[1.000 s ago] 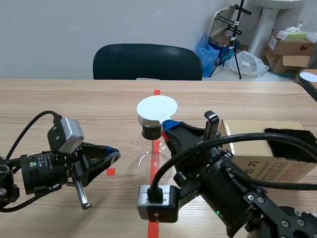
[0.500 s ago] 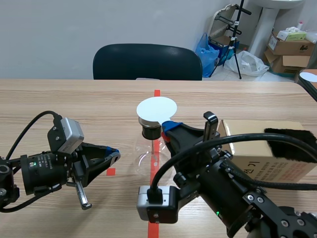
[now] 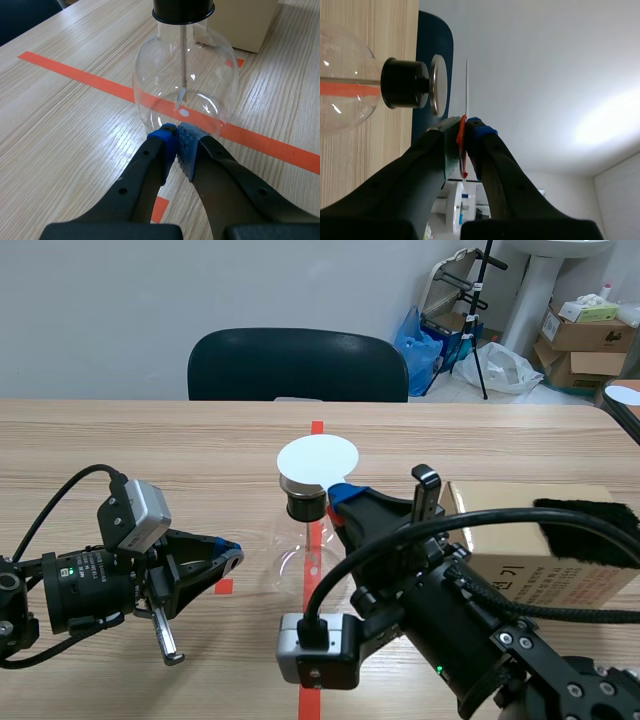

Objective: Do the electroscope experiment

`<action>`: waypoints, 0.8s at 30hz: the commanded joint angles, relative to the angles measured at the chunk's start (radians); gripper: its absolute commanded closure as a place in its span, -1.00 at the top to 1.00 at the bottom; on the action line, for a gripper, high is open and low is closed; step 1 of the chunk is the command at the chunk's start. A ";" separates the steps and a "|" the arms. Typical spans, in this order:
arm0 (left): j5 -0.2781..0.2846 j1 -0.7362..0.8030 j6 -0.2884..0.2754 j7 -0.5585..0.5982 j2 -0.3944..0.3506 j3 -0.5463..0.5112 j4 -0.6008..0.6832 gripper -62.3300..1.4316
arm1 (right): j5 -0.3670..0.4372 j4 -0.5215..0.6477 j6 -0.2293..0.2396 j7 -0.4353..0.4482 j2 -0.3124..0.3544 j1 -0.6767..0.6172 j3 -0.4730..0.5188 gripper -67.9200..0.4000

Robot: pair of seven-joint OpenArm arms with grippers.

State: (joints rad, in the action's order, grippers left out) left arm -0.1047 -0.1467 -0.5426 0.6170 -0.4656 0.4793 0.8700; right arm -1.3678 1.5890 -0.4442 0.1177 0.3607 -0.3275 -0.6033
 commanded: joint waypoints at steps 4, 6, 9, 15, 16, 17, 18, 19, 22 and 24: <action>0.010 -0.003 0.002 0.014 0.005 -0.006 0.012 -0.86 | 0.004 0.007 -0.011 -0.098 0.011 0.009 0.008 -0.96; 0.010 -0.003 0.002 0.014 0.005 -0.006 0.012 -0.86 | 0.004 0.007 -0.011 -0.158 0.011 0.009 0.008 -0.96; 0.010 -0.003 0.002 0.014 0.005 -0.006 0.012 -0.86 | 0.004 0.007 -0.011 -0.253 0.011 0.009 0.008 -0.96; 0.010 -0.003 0.002 0.014 0.005 -0.006 0.012 -0.86 | 0.004 0.007 -0.011 -0.416 0.011 0.009 0.008 -0.96; 0.010 -0.003 0.002 0.014 0.005 -0.006 0.012 -0.86 | 0.004 0.007 -0.011 -0.438 0.011 0.009 0.008 -0.96; 0.010 -0.003 0.002 0.014 0.005 -0.006 0.012 -0.86 | 0.004 0.007 -0.011 -0.458 0.011 0.009 0.008 -0.96; 0.010 -0.003 0.002 0.014 0.005 -0.006 0.012 -0.86 | 0.004 0.007 -0.011 -0.478 0.011 0.009 0.008 -0.96; 0.010 -0.003 0.002 0.014 0.005 -0.006 0.012 -0.86 | 0.004 0.007 -0.011 -0.494 0.011 0.009 0.008 -0.96; 0.010 -0.003 0.002 0.014 0.005 -0.006 0.012 -0.86 | 0.004 0.007 -0.011 -0.542 0.011 0.009 0.008 -0.96; 0.010 -0.003 0.002 0.014 0.005 -0.006 0.012 -0.86 | 0.004 0.007 -0.011 -0.570 0.011 0.009 0.008 -0.96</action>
State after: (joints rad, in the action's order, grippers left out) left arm -0.1047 -0.1467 -0.5426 0.6170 -0.4656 0.4793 0.8700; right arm -1.3605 1.5890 -0.4469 -0.4427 0.3603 -0.3275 -0.6033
